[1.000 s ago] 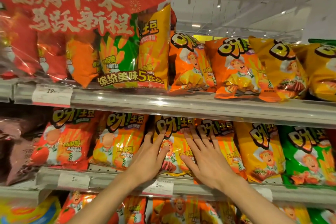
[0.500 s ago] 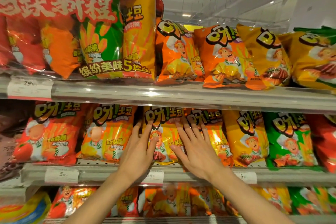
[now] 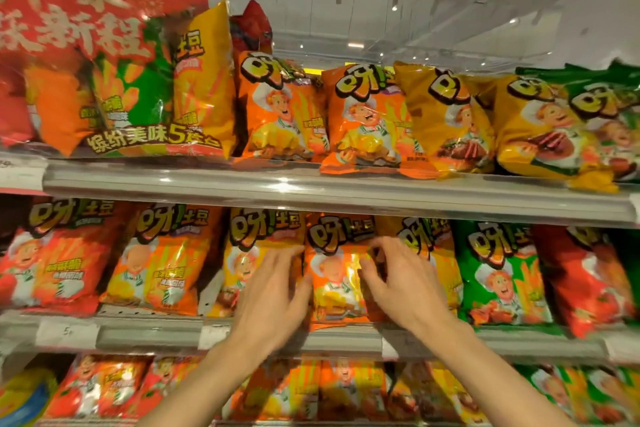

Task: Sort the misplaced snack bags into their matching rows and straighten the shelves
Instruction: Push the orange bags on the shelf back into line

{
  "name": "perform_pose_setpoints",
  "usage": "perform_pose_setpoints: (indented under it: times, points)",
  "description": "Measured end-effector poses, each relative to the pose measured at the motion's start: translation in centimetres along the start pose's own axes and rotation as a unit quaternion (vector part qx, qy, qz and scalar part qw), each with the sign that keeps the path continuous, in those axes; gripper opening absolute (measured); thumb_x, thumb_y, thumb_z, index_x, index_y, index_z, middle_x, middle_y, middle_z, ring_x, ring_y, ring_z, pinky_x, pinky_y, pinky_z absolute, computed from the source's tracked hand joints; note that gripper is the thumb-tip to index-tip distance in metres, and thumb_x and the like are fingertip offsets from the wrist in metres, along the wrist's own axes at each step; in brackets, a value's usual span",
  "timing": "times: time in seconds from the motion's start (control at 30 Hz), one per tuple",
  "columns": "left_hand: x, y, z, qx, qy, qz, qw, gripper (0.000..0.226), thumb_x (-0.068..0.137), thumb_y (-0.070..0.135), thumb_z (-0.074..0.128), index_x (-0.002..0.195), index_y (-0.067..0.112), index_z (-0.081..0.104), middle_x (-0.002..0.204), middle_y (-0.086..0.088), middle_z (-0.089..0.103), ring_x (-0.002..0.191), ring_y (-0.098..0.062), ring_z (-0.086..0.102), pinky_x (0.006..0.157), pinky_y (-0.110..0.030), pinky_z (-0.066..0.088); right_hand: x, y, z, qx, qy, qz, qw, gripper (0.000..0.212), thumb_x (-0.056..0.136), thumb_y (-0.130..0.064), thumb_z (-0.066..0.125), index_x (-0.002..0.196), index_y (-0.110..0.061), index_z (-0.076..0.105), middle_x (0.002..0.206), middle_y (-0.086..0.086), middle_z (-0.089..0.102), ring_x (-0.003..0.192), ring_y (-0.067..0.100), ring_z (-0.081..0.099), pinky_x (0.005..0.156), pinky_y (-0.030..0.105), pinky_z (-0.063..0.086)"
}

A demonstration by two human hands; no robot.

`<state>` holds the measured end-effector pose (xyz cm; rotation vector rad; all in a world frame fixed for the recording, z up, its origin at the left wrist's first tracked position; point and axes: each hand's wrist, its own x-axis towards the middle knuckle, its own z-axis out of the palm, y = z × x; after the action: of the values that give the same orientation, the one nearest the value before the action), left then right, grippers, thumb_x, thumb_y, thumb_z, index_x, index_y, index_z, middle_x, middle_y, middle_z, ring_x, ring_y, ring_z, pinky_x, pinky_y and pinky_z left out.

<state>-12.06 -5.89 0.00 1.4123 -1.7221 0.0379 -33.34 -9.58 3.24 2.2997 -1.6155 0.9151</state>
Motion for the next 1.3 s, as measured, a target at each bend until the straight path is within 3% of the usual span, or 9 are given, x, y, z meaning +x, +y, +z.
perform_pose_setpoints:
  times: [0.13, 0.3, 0.43, 0.53, 0.7, 1.03, 1.17, 1.3]
  points:
    - [0.5, 2.4, 2.3, 0.065, -0.086, -0.040, 0.993, 0.059, 0.099, 0.044, 0.047, 0.152, 0.027, 0.029, 0.151, 0.002, 0.038, 0.134, -0.021, 0.046, 0.102, -0.035, 0.043, -1.6, 0.9, 0.0, -0.056, -0.093, 0.052, 0.993, 0.056, 0.098, -0.057, 0.039, 0.141, -0.022, 0.047, 0.139, 0.001, 0.053, 0.119, 0.030, 0.057, 0.091, 0.039, 0.048]
    - [1.3, 3.1, 3.4, 0.131, -0.119, -0.086, 0.980, 0.064, 0.099, 0.048, 0.044, 0.155, 0.024, 0.023, 0.148, -0.003, 0.046, 0.134, -0.025, 0.046, 0.099, -0.038, 0.045, -1.9, 1.1, 0.4, -0.060, -0.072, 0.035, 0.995, 0.067, 0.096, -0.065, 0.035, 0.146, -0.021, 0.042, 0.142, 0.000, 0.050, 0.129, 0.022, 0.049, 0.096, 0.035, 0.046]
    - [1.6, 3.3, 3.8, 0.084, -0.102, -0.083, 0.988, 0.061, 0.098, 0.044, 0.049, 0.153, 0.025, 0.029, 0.143, 0.002, 0.054, 0.132, -0.023, 0.046, 0.097, -0.037, 0.047, -2.3, 2.2, 1.3, -0.051, -0.105, 0.033, 0.993, 0.080, 0.093, -0.070, 0.037, 0.153, -0.017, 0.031, 0.150, 0.002, 0.040, 0.138, 0.024, 0.036, 0.106, 0.036, 0.040]
    - [1.4, 3.4, 3.9, 0.048, -0.089, -0.081, 0.992, 0.059, 0.100, 0.036, 0.051, 0.153, 0.024, 0.031, 0.144, 0.003, 0.053, 0.135, -0.023, 0.041, 0.102, -0.035, 0.043, -2.6, 2.4, 1.5, -0.036, -0.115, 0.036, 0.992, 0.099, 0.087, -0.077, 0.040, 0.159, -0.016, 0.009, 0.155, 0.003, 0.034, 0.143, 0.025, 0.028, 0.114, 0.039, 0.034]
    - [1.3, 3.3, 3.8, 0.000, -0.101, -0.085, 0.991, 0.056, 0.101, 0.030, 0.051, 0.153, 0.021, 0.033, 0.145, 0.000, 0.052, 0.135, -0.023, 0.042, 0.108, -0.034, 0.037, -2.7, 2.0, 2.2, -0.048, -0.114, 0.031, 0.992, 0.108, 0.084, -0.073, 0.051, 0.158, -0.020, -0.007, 0.154, 0.001, 0.035, 0.142, 0.028, 0.029, 0.113, 0.041, 0.033]
    - [1.7, 2.6, 2.9, -0.062, -0.165, -0.088, 0.980, 0.067, 0.101, 0.033, 0.052, 0.158, 0.021, 0.019, 0.160, 0.002, 0.032, 0.145, -0.017, 0.035, 0.116, -0.035, 0.033, -2.2, 3.0, 2.1, -0.010, -0.108, 0.041, 0.993, 0.096, 0.088, -0.066, 0.054, 0.159, -0.021, 0.008, 0.152, 0.000, 0.043, 0.140, 0.026, 0.034, 0.109, 0.038, 0.037]
    - [1.7, 2.7, 2.9, -0.059, -0.177, -0.106, 0.977, 0.071, 0.100, 0.040, 0.051, 0.159, 0.021, 0.015, 0.158, 0.001, 0.036, 0.142, -0.019, 0.040, 0.114, -0.036, 0.037, -2.0, 3.4, 1.5, 0.023, -0.101, 0.052, 0.993, 0.092, 0.088, -0.065, 0.056, 0.158, -0.018, 0.020, 0.150, 0.003, 0.048, 0.138, 0.024, 0.038, 0.110, 0.036, 0.037]
    - [2.1, 4.0, 3.2, -0.013, -0.204, -0.141, 0.969, 0.073, 0.102, 0.044, 0.045, 0.158, 0.012, 0.011, 0.145, -0.010, 0.053, 0.130, -0.027, 0.053, 0.102, -0.035, 0.043, -1.7, 3.8, 1.0, 0.054, -0.074, 0.069, 0.993, 0.076, 0.091, -0.055, 0.060, 0.153, -0.018, 0.036, 0.140, 0.003, 0.058, 0.133, 0.022, 0.048, 0.105, 0.033, 0.042]
